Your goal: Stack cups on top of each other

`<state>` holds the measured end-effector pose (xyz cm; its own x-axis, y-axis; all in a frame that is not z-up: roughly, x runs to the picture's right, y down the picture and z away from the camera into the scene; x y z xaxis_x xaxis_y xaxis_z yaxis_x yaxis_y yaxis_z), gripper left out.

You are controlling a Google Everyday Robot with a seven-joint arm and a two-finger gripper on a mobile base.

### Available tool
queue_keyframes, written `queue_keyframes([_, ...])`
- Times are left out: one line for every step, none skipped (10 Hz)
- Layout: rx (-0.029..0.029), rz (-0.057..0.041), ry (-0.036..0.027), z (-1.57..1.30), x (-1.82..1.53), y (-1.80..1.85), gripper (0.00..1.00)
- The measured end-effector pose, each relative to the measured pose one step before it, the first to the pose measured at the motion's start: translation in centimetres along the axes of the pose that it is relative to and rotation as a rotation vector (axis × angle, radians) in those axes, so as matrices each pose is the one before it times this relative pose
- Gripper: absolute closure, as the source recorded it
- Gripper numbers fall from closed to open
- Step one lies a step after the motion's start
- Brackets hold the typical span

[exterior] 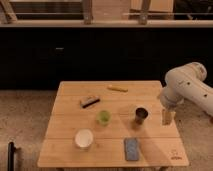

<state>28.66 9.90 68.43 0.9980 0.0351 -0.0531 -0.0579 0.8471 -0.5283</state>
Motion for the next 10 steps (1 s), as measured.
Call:
queue_keyframes([0.0,-0.00001,-0.00004,0.0,-0.002,0.0,0.2])
queue_keyframes([-0.00004,0.00008,0.00005,0.002,0.005,0.001,0.2])
queue_keyframes([0.00003,-0.0001,-0.00002,-0.003,-0.005,-0.001,0.2])
queue_keyframes([-0.00005,0.00002,0.0,0.003,0.001,0.002,0.2])
queue_keyframes([0.00005,0.00004,0.00001,-0.001,0.002,-0.002,0.2])
queue_keyframes([-0.00003,-0.00001,-0.00002,0.001,-0.001,0.001,0.2])
queue_keyframes([-0.00006,-0.00004,-0.00006,0.003,-0.003,0.001,0.2])
queue_keyframes([0.00004,-0.00001,0.0001,-0.002,0.003,-0.001,0.2])
queue_keyframes([0.00003,0.00006,-0.00004,-0.001,-0.001,-0.001,0.2])
queue_keyframes([0.0,0.00002,0.00003,-0.001,0.003,0.001,0.2])
